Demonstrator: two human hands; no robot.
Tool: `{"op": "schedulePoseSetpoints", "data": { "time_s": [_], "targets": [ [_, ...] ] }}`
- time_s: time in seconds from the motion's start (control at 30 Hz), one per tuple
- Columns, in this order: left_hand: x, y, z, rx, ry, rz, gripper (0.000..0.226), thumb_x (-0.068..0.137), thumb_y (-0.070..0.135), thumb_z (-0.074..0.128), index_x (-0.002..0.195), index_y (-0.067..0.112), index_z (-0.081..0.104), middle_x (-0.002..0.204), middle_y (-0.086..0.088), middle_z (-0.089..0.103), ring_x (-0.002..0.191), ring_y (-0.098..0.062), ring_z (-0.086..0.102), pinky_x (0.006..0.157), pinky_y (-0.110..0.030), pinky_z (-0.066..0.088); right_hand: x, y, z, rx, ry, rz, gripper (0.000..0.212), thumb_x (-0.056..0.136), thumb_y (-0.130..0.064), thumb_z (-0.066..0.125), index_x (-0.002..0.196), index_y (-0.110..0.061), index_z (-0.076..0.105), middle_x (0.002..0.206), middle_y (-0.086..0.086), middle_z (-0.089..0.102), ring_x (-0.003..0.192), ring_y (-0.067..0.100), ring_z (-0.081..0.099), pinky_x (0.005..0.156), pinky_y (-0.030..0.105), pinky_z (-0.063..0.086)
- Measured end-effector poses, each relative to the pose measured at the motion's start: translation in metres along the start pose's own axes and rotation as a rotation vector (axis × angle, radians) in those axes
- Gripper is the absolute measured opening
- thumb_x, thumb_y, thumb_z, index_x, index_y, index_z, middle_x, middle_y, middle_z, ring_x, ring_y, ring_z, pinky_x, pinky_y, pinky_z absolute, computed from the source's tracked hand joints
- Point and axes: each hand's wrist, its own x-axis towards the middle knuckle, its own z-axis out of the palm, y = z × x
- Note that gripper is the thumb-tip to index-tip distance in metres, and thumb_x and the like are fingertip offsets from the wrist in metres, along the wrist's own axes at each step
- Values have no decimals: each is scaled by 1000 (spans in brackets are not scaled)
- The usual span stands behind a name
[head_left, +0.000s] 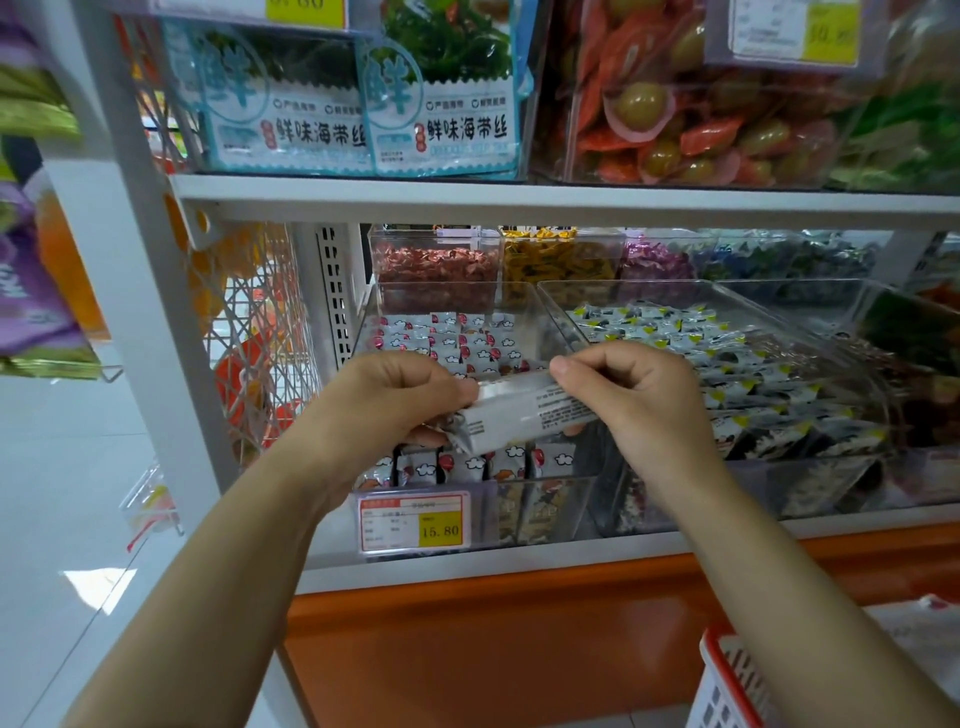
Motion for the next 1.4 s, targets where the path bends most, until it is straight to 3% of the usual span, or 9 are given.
{"op": "schedulePoseSetpoints", "data": {
  "time_s": [0.13, 0.23, 0.53, 0.7, 0.8, 0.97, 1.17, 1.27, 1.4],
  "targets": [
    [1, -2, -1, 39, 20, 18, 25, 70, 39, 64, 78, 18, 73, 80, 0, 72, 66, -7, 68, 58, -15, 52, 0, 4, 0, 12, 24, 49, 20, 85, -24, 66, 66, -30, 69, 65, -11, 68, 63, 2, 62, 62, 18, 51],
    [3, -6, 2, 101, 1, 51, 27, 69, 39, 68, 94, 28, 68, 96, -3, 67, 79, -11, 69, 67, -19, 55, 2, 5, 0, 84, -45, 157, 23, 87, -23, 64, 65, -26, 72, 70, -1, 71, 71, 17, 69, 67, 42, 59],
    [3, -9, 3, 78, -18, 98, 17, 85, 15, 62, 99, 24, 67, 97, -4, 68, 81, -14, 70, 75, -19, 55, 7, 7, -17, 325, -190, 278, 18, 69, -29, 63, 62, -14, 72, 64, 4, 71, 59, 17, 69, 48, 24, 55],
    [9, -11, 6, -44, 52, 54, 11, 89, 15, 57, 95, 13, 66, 89, -2, 71, 80, -14, 71, 73, -21, 57, 7, 10, -21, 452, -216, 262, 26, 73, -37, 63, 82, -16, 77, 87, 13, 73, 78, 23, 70, 61, 26, 58],
    [12, -12, 11, -86, 158, 70, 13, 91, 19, 55, 91, 12, 66, 81, -1, 69, 71, -13, 70, 65, -19, 57, 4, 9, -22, 298, -286, 172, 40, 66, -44, 70, 104, -32, 69, 92, -7, 72, 83, 20, 70, 77, 28, 57],
    [13, -7, 30, -137, 174, 117, 21, 95, 26, 47, 91, 14, 64, 74, -6, 70, 65, -19, 69, 55, -27, 58, 6, 10, -17, 314, -42, 177, 17, 84, -12, 65, 96, -23, 67, 84, -3, 72, 75, 12, 69, 61, 23, 57],
    [36, -25, 37, 642, 205, 274, 42, 95, 31, 49, 134, 17, 48, 134, 0, 52, 120, -16, 47, 97, -27, 37, 14, 19, -33, 291, 286, 248, 18, 86, -8, 64, 104, -9, 63, 91, 6, 67, 76, 12, 67, 66, 22, 57],
    [45, -36, 46, 989, 26, 277, 55, 94, 47, 40, 143, 23, 33, 150, 2, 33, 139, -20, 22, 113, -44, 20, 18, 22, -32, 46, 283, 198, 23, 86, -16, 66, 109, -18, 62, 109, 8, 64, 89, 18, 67, 79, 31, 56],
    [48, -46, 52, 1087, -35, 297, 53, 94, 53, 27, 142, 30, 33, 153, 7, 26, 140, -13, 10, 112, -44, 7, 34, 17, -24, -363, 157, -12, 32, 84, -18, 68, 115, -15, 63, 109, 1, 61, 101, 12, 55, 81, 18, 39]
  ]
}}
